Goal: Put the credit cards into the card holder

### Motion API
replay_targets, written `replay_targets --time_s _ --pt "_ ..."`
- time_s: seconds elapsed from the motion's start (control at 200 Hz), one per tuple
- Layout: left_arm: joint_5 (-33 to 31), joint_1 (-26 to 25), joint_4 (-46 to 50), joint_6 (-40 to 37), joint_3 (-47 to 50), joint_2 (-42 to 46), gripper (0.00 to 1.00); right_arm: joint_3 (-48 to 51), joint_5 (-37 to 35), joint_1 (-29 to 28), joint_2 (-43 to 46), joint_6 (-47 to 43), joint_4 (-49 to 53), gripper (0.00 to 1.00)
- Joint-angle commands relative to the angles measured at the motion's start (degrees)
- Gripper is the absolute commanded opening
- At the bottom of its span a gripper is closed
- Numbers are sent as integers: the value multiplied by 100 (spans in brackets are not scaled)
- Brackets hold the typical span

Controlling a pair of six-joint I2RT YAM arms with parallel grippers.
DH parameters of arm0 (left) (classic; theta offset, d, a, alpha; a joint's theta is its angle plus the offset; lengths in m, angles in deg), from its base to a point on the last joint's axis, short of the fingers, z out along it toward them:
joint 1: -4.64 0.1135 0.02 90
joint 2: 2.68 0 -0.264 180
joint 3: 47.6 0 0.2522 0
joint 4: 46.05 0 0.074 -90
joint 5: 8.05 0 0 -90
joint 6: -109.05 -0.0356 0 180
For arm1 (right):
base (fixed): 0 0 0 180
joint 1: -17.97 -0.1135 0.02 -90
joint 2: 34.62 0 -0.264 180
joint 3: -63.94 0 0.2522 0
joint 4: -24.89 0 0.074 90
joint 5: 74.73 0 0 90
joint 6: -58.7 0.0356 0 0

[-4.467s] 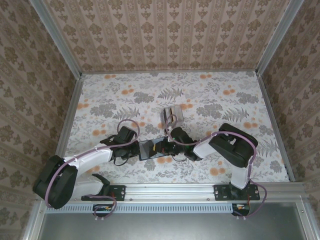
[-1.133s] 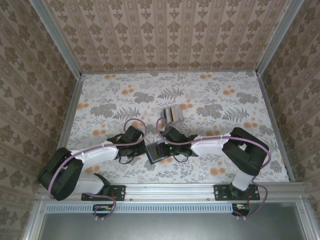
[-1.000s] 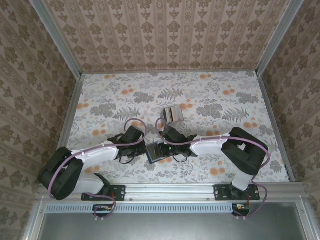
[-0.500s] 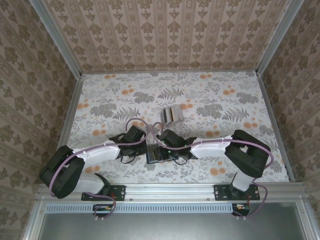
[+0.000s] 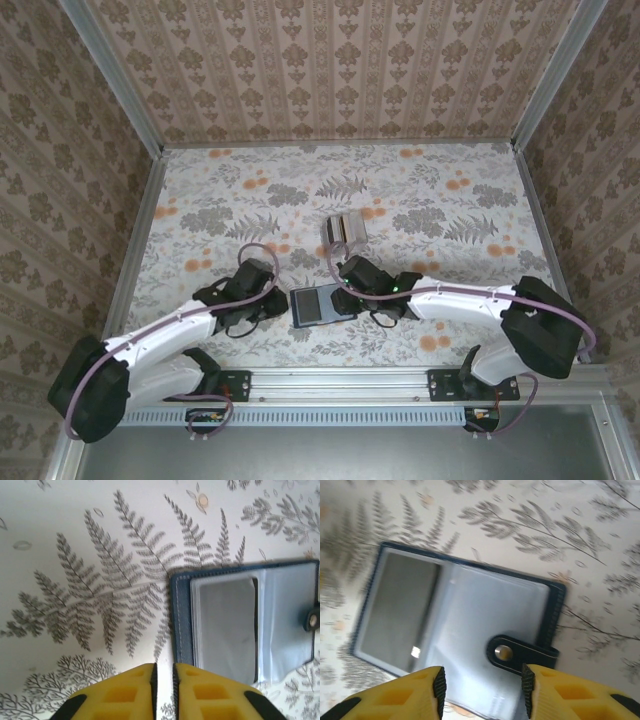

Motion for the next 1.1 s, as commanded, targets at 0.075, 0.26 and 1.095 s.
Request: replay_targets --time_s 0.075,0.26,1.095 --pt "784 -29 -727 187 466 129 38 -140 -412 -1 -327 -252 283 57" --pt "866 -38 -894 118 385 -370 43 -425 -405 9 -802 -275 245 56" --pt "868 -74 -892 -33 -334 -1186 41 14 55 466 -270 -850 -41 45"
